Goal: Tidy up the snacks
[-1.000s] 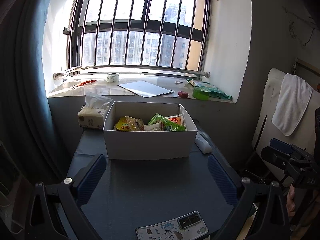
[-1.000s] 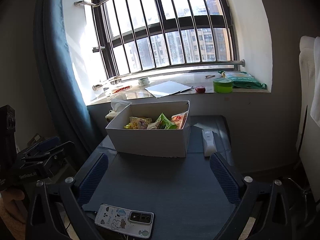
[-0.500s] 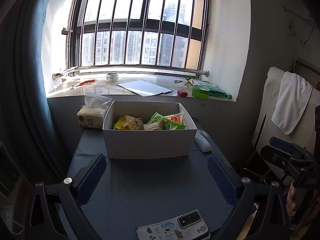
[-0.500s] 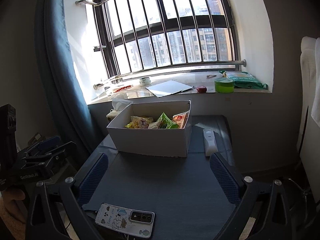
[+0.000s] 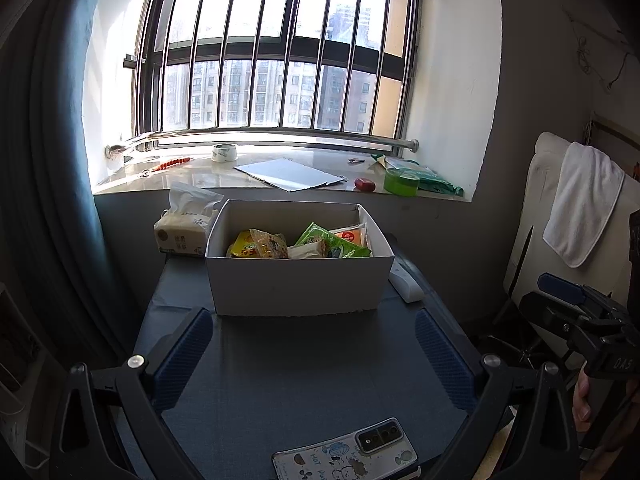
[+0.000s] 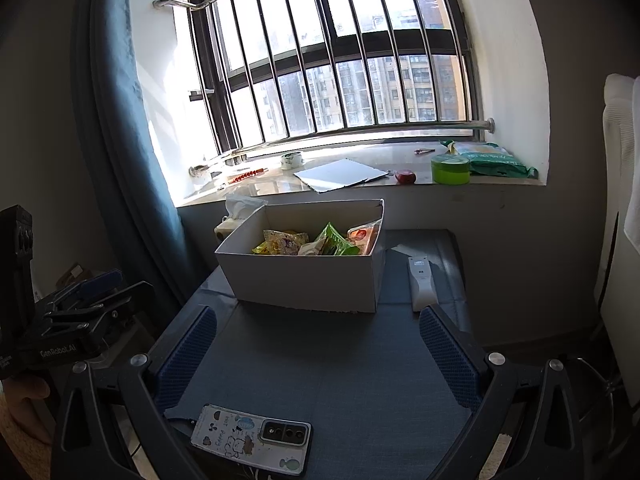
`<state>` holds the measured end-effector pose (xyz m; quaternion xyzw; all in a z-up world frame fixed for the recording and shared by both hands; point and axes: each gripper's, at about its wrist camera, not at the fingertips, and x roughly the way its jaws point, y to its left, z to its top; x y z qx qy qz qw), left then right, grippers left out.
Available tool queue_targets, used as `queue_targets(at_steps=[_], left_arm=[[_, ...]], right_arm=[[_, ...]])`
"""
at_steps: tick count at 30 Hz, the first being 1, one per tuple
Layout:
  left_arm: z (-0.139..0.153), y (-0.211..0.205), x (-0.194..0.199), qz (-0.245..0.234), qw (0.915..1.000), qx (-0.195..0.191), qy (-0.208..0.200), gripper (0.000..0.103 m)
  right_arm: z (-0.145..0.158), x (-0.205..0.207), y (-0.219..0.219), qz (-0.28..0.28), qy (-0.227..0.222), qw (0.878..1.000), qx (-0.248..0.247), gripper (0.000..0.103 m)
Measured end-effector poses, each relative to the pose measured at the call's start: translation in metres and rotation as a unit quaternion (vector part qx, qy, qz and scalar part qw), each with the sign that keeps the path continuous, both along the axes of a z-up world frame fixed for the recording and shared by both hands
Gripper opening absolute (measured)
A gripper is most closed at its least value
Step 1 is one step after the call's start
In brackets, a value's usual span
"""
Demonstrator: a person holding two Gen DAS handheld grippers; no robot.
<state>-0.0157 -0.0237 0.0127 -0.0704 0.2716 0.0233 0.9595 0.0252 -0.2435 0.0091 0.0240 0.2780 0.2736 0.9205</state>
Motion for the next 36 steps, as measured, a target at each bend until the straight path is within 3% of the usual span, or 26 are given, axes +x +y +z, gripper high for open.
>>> queue_targets(at_steps=[36], left_arm=[[-0.004, -0.0026, -0.0003, -0.003, 1.0, 0.001, 0.006, 0.103]], right_arm=[[-0.0011, -0.0019, -0.0019, -0.003, 0.001, 1.0, 0.001, 0.103]])
